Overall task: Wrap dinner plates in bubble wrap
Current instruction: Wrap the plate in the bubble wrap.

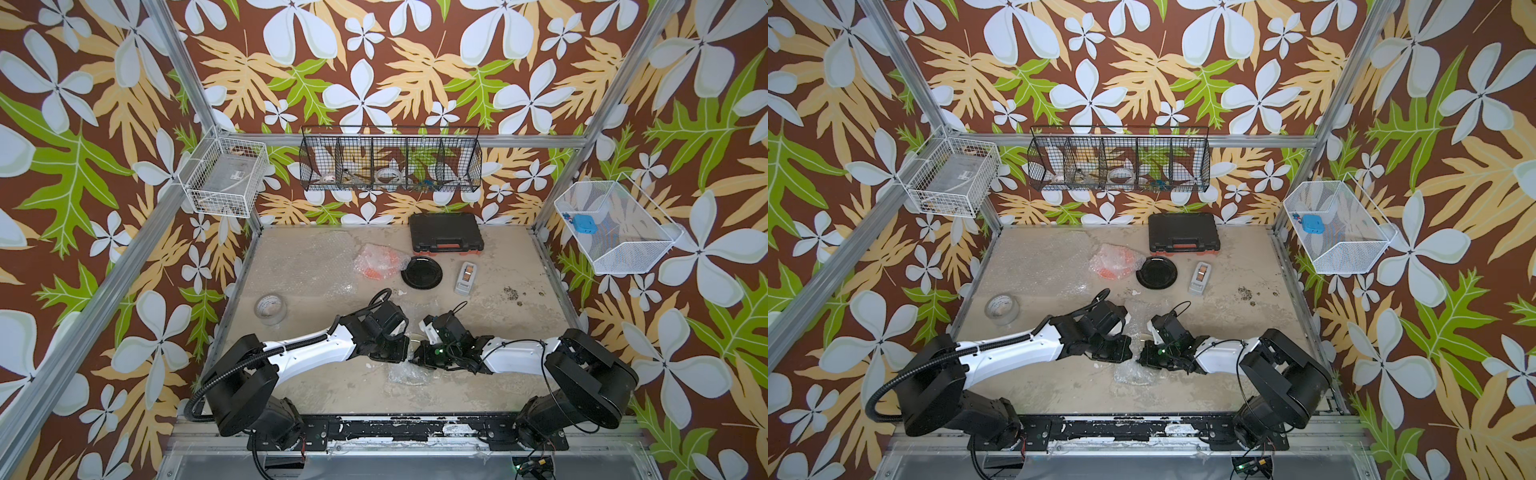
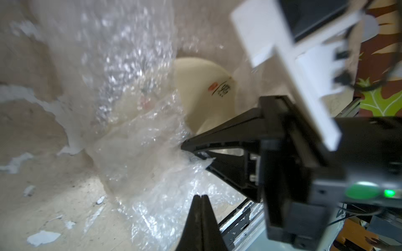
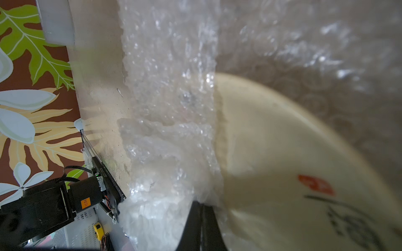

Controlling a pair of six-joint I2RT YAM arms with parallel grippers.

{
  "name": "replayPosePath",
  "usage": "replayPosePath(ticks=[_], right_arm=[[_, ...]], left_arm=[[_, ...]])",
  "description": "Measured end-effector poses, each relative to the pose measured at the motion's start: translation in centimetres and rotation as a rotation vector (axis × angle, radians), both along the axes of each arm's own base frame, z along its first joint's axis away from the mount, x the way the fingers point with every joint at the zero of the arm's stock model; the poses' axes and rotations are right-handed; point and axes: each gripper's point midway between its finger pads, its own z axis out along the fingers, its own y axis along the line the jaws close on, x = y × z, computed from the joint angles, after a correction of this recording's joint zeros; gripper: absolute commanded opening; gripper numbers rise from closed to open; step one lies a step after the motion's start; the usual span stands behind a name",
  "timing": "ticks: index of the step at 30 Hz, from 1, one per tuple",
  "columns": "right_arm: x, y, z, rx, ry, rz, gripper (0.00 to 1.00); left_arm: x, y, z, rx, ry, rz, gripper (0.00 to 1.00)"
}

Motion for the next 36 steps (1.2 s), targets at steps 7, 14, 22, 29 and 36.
replayPosePath(ticks=[7, 14, 22, 29, 36], right_arm=[[-0.1, -0.4, 0.3, -0.011, 0.003, -0.011, 0.00], [1.2, -1.1, 3.2, -0.038, -0.061, -0.025, 0.34], [6.5, -4.7, 9.6, -0.018, -0.199, -0.100, 0.46], [11.0, -9.6, 9.6, -0.115, -0.224, -0.130, 0.61], [13.6, -13.8, 6.0, -0.184, -0.151, -0.173, 0.64]], left_arm=[[0.3, 0.6, -3.5, 0.045, 0.015, 0.062, 0.00], [1.4, 0.7, -5.0, 0.080, -0.034, 0.082, 0.00], [1.4, 0.8, -5.4, 0.073, -0.052, 0.066, 0.00], [1.5, 0.6, -5.2, 0.060, -0.062, 0.064, 0.00], [1.5, 0.6, -5.1, 0.050, -0.066, 0.064, 0.00]])
